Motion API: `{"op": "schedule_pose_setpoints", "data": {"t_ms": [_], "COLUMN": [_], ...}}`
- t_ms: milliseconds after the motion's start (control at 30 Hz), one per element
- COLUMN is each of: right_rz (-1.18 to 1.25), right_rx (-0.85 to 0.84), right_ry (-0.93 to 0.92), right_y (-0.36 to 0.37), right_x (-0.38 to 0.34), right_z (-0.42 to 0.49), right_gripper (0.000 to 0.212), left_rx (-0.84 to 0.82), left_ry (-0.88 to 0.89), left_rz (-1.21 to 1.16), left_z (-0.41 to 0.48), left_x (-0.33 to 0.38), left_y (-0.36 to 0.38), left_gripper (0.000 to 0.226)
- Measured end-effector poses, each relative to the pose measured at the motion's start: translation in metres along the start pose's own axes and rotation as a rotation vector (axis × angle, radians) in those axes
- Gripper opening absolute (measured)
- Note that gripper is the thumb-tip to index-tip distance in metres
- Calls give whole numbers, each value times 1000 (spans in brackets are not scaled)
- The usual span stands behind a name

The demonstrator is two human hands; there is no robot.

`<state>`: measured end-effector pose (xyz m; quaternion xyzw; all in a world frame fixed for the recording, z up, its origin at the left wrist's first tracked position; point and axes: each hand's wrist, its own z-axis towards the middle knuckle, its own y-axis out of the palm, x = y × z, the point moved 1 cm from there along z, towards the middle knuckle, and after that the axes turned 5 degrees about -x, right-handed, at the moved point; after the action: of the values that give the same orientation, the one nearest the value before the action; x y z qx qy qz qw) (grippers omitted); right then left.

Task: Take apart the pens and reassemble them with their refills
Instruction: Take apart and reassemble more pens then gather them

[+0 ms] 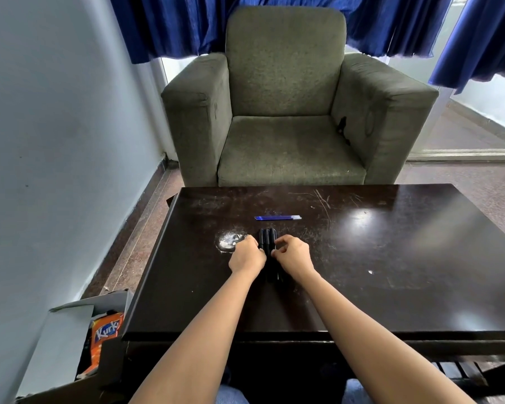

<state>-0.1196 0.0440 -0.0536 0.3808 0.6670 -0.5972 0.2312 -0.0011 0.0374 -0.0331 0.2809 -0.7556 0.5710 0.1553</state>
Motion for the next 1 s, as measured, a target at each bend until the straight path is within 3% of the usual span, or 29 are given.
{"op": "schedule_pose_setpoints", "data": {"t_ms": [133, 233, 400, 633, 1000], "right_rz": [88, -13, -301, -592, -685], "right_rx": [131, 177, 128, -37, 8], "right_ry": [48, -7, -161, -201, -159], "right_y": [-9, -17, -32, -34, -39], "right_x": [3, 3, -8, -22, -5], "right_z": [8, 20, 51, 84, 69], "right_gripper": [20, 26, 36, 41, 30], "left_rx": [20, 38, 54, 78, 141], "left_ry": [-10, -18, -19, -3, 106], "left_rz": [-22, -51, -110, -112, -82], "left_z": [2, 7, 11, 12, 4], "left_x": [0, 0, 6, 11, 22], "left_y": [-1, -2, 0, 4, 0], "left_gripper": [20, 19, 18, 17, 17]}}
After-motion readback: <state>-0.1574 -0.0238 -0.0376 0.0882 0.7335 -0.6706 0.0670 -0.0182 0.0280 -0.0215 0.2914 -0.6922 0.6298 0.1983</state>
